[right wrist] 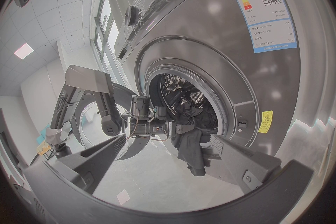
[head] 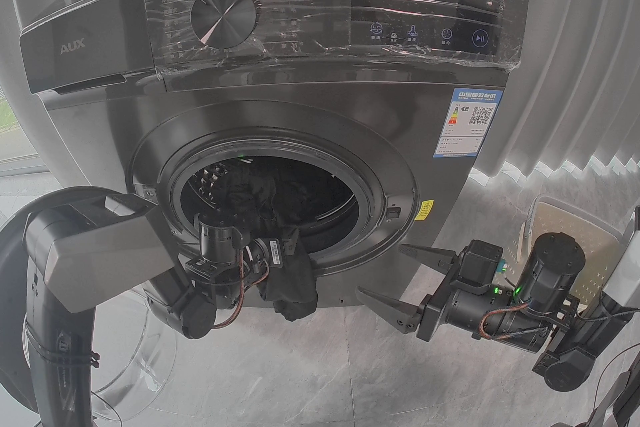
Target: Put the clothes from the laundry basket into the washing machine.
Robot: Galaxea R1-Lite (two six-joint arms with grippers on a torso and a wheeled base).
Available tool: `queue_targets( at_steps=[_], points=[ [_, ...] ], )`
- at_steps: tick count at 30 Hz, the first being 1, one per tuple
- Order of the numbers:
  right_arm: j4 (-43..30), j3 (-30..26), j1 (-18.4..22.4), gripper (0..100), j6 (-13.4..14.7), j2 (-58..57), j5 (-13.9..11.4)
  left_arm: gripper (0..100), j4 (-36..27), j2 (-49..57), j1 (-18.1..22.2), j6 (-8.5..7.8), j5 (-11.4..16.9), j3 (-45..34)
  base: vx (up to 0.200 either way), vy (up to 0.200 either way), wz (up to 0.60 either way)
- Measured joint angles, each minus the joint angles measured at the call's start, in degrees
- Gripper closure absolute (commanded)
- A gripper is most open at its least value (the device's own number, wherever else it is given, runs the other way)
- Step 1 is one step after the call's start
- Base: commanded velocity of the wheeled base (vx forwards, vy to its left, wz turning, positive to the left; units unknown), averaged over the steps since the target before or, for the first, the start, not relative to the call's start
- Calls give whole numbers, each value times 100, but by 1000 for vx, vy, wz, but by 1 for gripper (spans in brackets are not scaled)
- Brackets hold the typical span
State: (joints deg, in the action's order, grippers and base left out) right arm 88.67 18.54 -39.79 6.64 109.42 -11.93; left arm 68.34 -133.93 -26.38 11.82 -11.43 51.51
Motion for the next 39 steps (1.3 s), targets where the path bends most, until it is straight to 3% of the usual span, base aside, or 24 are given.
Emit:
queue_targets(
  at_steps=[23,24,39],
  points=[
    [-2,26,-73,0,6,0,-7,0,121,-1018,0,-4,66,839,0,0,0],
    [1,30,-87,0,5,-2,-5,100,116,-1040,4,-6,68,863,0,0,0],
    [6,141,-285,0,2,-63,-10,100,88,-1204,34,-63,74,1064,0,0,0]
  ],
)
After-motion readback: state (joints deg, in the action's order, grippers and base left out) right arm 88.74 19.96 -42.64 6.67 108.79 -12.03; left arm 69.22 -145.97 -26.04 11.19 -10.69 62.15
